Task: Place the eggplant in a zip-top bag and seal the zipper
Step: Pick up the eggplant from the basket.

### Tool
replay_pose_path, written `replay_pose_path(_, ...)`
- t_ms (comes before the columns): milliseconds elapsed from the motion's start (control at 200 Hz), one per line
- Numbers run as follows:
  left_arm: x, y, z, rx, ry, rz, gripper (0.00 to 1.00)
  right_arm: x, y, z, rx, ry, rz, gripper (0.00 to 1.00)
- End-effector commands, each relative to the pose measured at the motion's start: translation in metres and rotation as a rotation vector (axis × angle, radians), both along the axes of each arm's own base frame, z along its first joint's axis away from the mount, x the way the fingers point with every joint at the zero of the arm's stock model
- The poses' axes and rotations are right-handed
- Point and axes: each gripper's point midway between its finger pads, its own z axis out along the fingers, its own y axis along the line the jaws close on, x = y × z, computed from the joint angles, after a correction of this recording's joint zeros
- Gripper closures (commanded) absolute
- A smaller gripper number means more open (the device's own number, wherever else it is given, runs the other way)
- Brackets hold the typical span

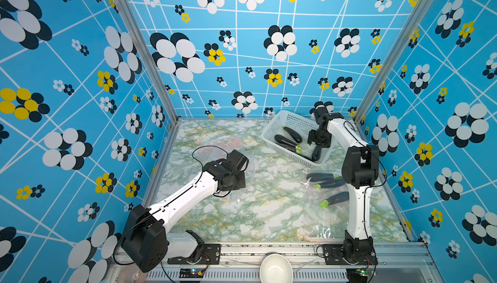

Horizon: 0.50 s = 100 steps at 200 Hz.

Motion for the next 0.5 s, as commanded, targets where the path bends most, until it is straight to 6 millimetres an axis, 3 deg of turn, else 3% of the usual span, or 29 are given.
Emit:
replay_pose_path(0, 0.0, 0.004, -0.006, 0.013, 0.009, 0.009, 1.0, -0.009, -0.011, -0.004, -0.055, 0.052, -0.089, 0.3)
replay_pose_path(230, 0.0, 0.005, -0.01, 0.005, 0.016, 0.01, 1.0, 0.001, 0.001, -0.029, 0.005, 0.079, -0.121, 0.3)
replay_pose_path(495, 0.0, 0.011, -0.012, -0.004, 0.017, 0.026, 1.0, 0.006, 0.006, -0.042, 0.032, 0.087, -0.118, 0.33)
